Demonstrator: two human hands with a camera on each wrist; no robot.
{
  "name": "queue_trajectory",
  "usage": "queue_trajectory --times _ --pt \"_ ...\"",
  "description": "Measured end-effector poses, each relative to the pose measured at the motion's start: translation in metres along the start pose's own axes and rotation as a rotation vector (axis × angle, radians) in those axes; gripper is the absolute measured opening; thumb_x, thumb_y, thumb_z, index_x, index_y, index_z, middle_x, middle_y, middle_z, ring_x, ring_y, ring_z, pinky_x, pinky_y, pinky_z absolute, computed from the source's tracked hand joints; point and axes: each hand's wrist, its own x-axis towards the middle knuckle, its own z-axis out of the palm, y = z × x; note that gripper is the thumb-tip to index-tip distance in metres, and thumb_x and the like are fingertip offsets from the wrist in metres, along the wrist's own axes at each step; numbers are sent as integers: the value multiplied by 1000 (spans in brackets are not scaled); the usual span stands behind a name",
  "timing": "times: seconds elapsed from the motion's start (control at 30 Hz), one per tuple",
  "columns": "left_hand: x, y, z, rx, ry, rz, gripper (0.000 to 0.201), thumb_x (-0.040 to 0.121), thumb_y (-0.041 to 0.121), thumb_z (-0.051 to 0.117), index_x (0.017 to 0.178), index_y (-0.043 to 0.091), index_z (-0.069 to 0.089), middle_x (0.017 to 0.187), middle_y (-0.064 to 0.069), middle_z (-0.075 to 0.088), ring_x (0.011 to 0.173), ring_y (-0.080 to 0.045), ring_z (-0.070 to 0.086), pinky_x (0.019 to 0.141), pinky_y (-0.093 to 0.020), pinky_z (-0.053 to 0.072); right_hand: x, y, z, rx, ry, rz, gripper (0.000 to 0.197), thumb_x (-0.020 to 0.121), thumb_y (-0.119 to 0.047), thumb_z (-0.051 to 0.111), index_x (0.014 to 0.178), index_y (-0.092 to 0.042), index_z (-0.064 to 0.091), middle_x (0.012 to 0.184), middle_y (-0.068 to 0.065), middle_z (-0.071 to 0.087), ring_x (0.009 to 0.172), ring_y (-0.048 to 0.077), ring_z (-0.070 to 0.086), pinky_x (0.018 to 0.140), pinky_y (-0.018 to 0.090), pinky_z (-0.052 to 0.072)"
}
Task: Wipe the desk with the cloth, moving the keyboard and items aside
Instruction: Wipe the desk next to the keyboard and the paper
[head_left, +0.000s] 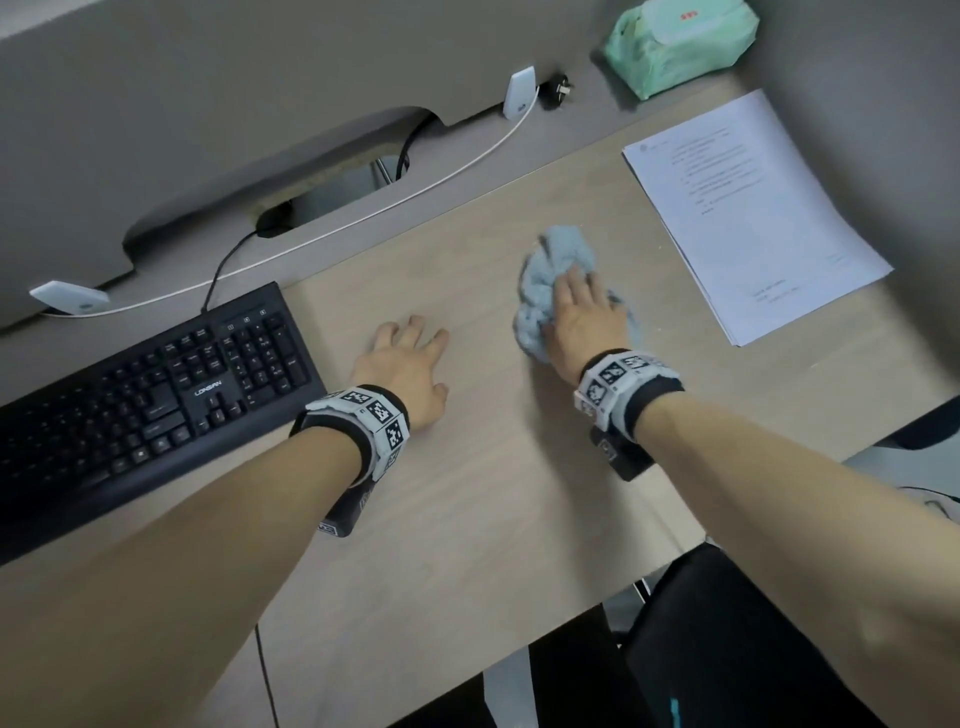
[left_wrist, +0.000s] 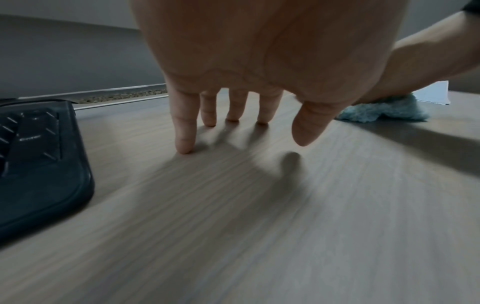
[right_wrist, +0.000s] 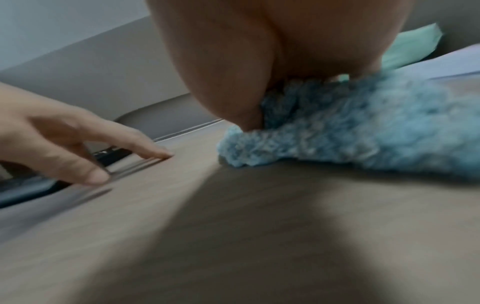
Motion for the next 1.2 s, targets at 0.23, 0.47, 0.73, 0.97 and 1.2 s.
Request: queue_trajectory --times 0.23,0.47,0.73,0.97,1.2 --pt "-2 -5 -7 -6 -38 46 72 91 47 45 153 34 11 163 2 4 145 -30 10 104 -49 40 -60 -4 23 -24 -100 -375 80 89 -10 56 155 -9 11 164 8 5 151 29 0 121 50 13" --pt "-3 -4 -3 -65 1 19 72 90 44 47 152 33 13 164 4 3 146 -28 9 106 -49 38 33 45 0 43 42 -38 69 94 -27 51 149 0 19 158 19 20 146 37 14 120 47 18" --pt "6 16 -9 -194 55 -138 74 84 43 50 151 31 19 159 7 17 142 -28 17 103 -48 40 58 -24 -19 -41 -34 -467 75 85 -23 62 150 -14 25 157 15 22 146 38 14 116 54 18" --pt "9 22 -3 -242 45 -207 74 81 42 49 148 32 19 157 6 18 141 -28 15 101 -50 43 90 45 -33 7 21 -497 65 84 -10 61 143 -3 35 152 19 31 142 41 22 112 56 28" --pt "5 23 1 -389 72 -222 77 83 36 55 151 26 23 162 8 14 148 -25 12 118 -43 24 101 -33 -43 126 -71 -403 79 78 -26 59 147 -12 23 158 14 13 145 43 6 115 60 19"
